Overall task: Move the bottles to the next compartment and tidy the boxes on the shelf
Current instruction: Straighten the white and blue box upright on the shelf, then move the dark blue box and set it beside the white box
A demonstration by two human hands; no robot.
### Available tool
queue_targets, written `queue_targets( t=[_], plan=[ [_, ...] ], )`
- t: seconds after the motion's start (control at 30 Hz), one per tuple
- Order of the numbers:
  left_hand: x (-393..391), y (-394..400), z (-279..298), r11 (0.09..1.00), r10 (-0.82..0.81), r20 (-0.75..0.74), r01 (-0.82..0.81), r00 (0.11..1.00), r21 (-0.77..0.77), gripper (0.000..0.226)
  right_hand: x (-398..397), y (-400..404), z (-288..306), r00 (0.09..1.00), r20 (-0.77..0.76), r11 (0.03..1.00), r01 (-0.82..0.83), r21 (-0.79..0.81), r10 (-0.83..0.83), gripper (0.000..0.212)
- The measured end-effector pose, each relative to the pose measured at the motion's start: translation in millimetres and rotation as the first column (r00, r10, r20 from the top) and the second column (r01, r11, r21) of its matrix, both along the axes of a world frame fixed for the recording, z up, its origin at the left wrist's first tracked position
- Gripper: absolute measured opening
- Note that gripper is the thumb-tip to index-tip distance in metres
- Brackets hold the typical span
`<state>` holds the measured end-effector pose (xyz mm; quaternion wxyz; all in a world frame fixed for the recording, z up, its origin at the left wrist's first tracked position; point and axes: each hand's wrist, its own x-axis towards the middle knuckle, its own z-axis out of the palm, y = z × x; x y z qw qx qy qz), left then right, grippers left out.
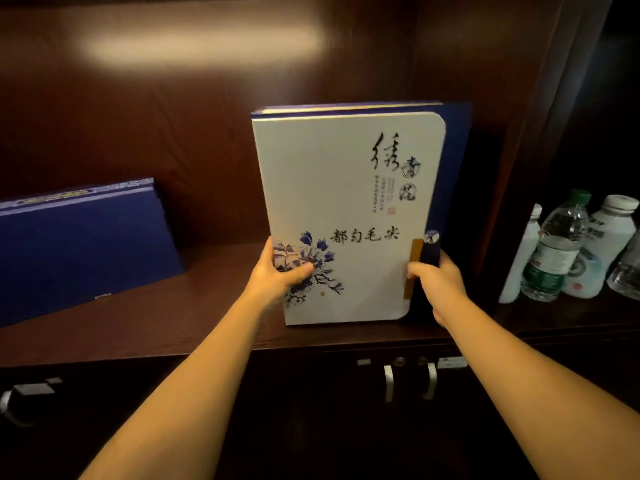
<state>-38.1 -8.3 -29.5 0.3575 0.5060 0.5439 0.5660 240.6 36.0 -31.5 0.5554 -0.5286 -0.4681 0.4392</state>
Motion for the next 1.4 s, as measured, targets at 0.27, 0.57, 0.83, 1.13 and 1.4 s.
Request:
queue_targets(
  t=[0.27, 0.57, 0.83, 1.13, 1.4],
  plan=[
    [-97.6, -40.0, 5.9, 0.975, 0.214, -0.092, -0.219, 0.973, -0.044, 0.106, -74.8, -72.4, 47.7, 0.946, -0.1, 0.803, 0.316, 0.506, -0.309, 0.05],
    [-286.1, -93.7, 35.3, 0.606, 0.795, -0.281, -0.73, 0.538, 0.315, 0.056, -315.2, -125.0, 110.0, 0.986, -0.048, 0.686, -0.077, 0.723, 0.161, 0.031],
    [-479.3, -122.3, 49.5, 0.301, 0.944, -0.163, -0.951, 0.286, 0.076, 0.081, -531.7, -20.7, 80.6, 0.795, 0.573, 0.835, -0.443, 0.326, 0.198, 0.058],
    [-539.4, -78.0, 63.0, 0.607, 0.795, -0.006, -0.795, 0.607, 0.016, 0.075, -604.9, 15.0, 57.5, 0.758, 0.639, 0.913, -0.163, 0.374, -0.127, 0.067],
    [-537.1, -78.5, 66.4, 0.709, 0.685, 0.259, -0.705, 0.681, -0.019, 0.056, -618.9, 16.1, 63.7, 0.798, 0.596, 0.948, -0.109, 0.298, -0.096, 0.07]
  ],
)
